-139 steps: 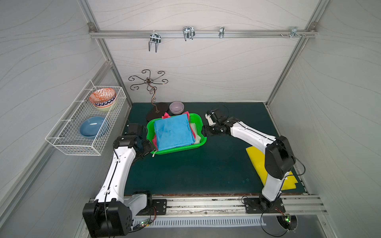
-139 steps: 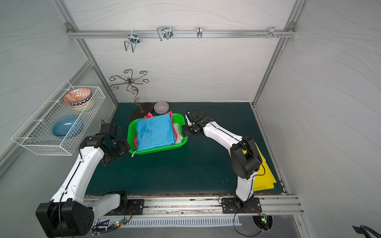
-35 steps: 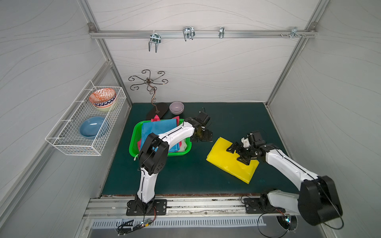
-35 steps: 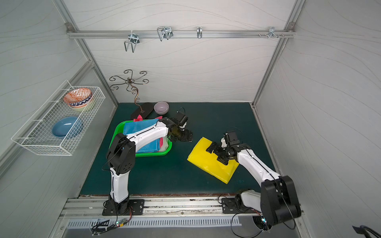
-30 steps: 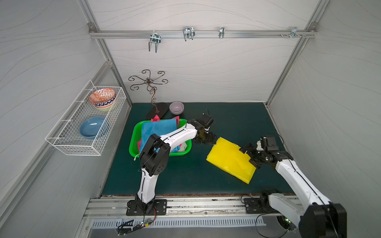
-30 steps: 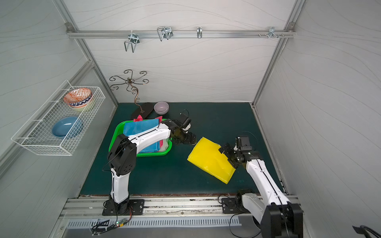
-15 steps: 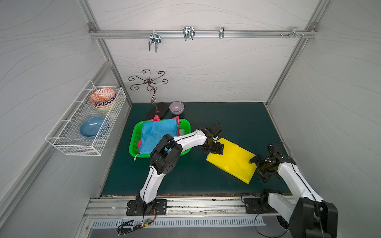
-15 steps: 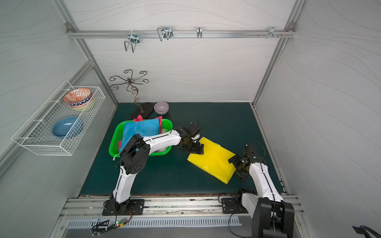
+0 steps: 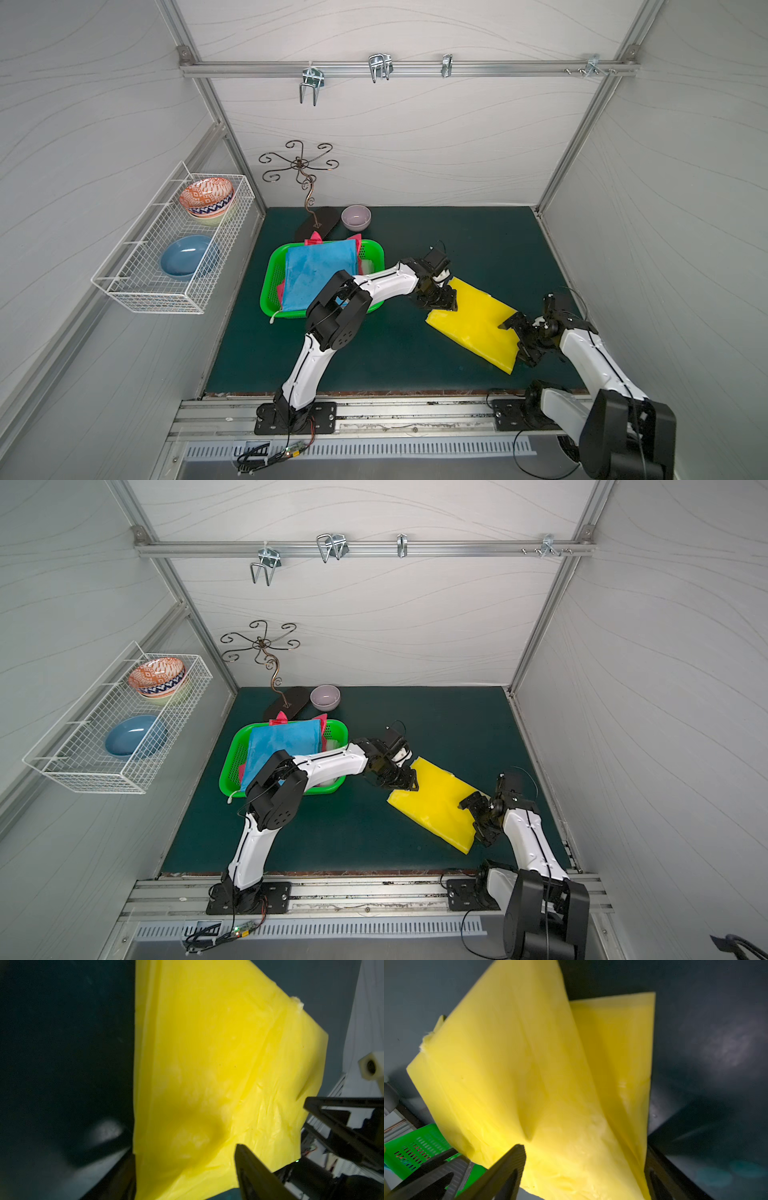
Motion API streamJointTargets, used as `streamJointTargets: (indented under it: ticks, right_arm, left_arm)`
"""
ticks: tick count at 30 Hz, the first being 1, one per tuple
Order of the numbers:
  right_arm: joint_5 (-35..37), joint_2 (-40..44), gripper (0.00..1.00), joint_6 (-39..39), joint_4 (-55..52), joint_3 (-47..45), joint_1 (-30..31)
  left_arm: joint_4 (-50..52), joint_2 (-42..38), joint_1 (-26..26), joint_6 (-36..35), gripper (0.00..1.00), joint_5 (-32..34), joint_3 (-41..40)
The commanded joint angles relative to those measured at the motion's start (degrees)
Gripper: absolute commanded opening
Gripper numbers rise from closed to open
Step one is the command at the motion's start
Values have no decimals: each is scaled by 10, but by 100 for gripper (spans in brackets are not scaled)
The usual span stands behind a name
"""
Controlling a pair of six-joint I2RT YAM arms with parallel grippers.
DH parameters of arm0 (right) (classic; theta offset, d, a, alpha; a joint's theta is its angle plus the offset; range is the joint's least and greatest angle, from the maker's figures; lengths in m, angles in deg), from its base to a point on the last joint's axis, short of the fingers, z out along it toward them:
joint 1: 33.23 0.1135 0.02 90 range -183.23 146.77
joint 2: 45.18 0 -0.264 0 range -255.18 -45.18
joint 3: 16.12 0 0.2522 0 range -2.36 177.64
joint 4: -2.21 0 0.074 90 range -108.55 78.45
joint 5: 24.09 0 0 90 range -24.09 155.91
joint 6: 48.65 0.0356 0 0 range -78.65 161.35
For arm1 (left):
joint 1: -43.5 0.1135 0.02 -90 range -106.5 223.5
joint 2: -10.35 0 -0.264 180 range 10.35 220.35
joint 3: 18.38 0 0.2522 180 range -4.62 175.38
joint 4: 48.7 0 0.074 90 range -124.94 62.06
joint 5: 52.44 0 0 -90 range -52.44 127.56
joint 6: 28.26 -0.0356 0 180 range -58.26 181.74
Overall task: Put the folded raincoat in the basket
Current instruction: Move the basket to the center of the board, then pick up the raincoat from the center of the board.
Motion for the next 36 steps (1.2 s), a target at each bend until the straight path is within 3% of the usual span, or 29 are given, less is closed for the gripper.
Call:
streamJointTargets:
  ticks: [1, 6, 12, 22, 26, 31, 33, 36]
  right_arm:
    - [-137, -31, 90, -41, 200, -65, 14]
    - [-152, -53, 89, -66, 210, -50, 14]
    - [-157, -109, 89, -87, 223, -6, 42]
    - [-56, -149, 90, -95, 208, 63, 143]
    - [3, -169, 91, -107, 146, 93, 144]
    - [97, -111, 93, -75, 99, 75, 127]
    - [86, -87, 93, -71, 107, 59, 104]
    - [-2, -83, 91, -80, 155, 32, 48]
  left_arm:
    - [-24, -4, 15, 3, 56, -14, -12]
    - [-57, -55, 42, 7, 35, -13, -79]
    - [-91, -110, 83, 8, 31, 9, -161]
    - [-81, -185, 125, -6, 31, 78, -235]
    - [-75, -190, 126, -11, 35, 72, -230]
    - [-99, -202, 124, -12, 45, 51, -227]
    - [-96, -190, 121, -12, 48, 44, -213]
    - [-92, -166, 110, -10, 52, 42, -192]
